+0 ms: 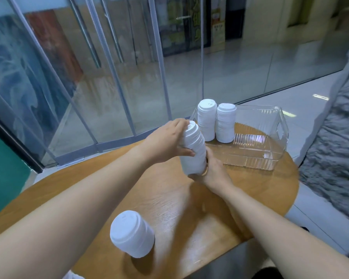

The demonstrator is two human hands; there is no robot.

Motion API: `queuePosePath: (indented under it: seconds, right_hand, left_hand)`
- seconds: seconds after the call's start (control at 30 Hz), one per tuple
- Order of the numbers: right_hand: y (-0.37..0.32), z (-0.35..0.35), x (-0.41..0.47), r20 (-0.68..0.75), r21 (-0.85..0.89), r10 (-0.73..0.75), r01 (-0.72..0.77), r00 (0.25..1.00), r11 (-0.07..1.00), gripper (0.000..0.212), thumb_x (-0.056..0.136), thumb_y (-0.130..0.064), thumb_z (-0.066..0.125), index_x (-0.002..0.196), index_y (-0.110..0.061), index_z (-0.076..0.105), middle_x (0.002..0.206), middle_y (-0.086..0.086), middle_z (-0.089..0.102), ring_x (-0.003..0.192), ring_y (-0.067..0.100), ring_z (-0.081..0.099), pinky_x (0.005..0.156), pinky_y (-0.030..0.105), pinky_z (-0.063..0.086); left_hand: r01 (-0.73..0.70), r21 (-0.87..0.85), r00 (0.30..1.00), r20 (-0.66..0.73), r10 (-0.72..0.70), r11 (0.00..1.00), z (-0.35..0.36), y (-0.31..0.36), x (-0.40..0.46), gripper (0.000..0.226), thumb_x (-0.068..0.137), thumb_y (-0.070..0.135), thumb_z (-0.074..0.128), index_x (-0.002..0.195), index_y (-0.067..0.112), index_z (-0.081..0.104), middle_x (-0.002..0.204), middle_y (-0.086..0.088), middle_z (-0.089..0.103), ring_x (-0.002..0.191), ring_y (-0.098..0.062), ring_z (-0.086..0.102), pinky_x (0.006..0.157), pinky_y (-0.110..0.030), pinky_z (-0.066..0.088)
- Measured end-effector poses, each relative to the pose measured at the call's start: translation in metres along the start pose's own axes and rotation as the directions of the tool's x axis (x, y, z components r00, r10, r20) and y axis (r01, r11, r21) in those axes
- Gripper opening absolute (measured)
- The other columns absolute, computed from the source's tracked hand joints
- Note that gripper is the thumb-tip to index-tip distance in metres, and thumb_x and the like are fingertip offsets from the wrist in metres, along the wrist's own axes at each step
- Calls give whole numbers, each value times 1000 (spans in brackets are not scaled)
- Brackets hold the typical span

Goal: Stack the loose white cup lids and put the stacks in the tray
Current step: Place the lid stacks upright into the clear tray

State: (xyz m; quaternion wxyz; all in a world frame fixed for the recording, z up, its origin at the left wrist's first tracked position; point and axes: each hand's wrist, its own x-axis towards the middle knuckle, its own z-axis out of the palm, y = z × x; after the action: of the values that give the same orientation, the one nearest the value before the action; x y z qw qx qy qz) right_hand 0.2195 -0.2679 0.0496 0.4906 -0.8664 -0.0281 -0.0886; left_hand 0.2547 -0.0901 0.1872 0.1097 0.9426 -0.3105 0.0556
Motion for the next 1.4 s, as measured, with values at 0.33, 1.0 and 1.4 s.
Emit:
queuePosePath:
  seconds: [0.33, 1.0, 1.4]
  right_hand:
    - [-1, -92, 24, -195, -83, 75, -92, 978, 992, 97, 69, -33, 90, 146, -30, 32, 120, 7, 67, 109, 35, 64, 84, 48, 56]
    - [99, -153, 137, -272, -142, 338, -385, 901, 912, 79, 66, -46, 83, 128, -33, 36, 96, -4, 62, 89, 29, 59, 75, 38, 49]
    - [143, -138, 159, -222, 27, 430, -436, 875, 900, 89, 48, -46, 85, 120, -38, 33, 107, -6, 62, 104, 24, 62, 83, 50, 58]
  left_hand:
    - [-192, 84, 967, -155, 203, 978, -15, 60, 85, 90, 82, 57, 79, 154, 17, 41, 142, -8, 42, 125, -27, 41, 106, -38, 41]
    - [-343, 51, 939, -11, 344, 938, 57, 57, 279, 79, 87, 52, 77, 153, 22, 46, 145, -4, 51, 126, -26, 47, 108, -39, 40]
    - [-389, 134, 920, 11, 391, 911, 100, 46, 307, 77, 86, 58, 74, 152, 26, 48, 145, -1, 51, 128, -25, 46, 104, -36, 32]
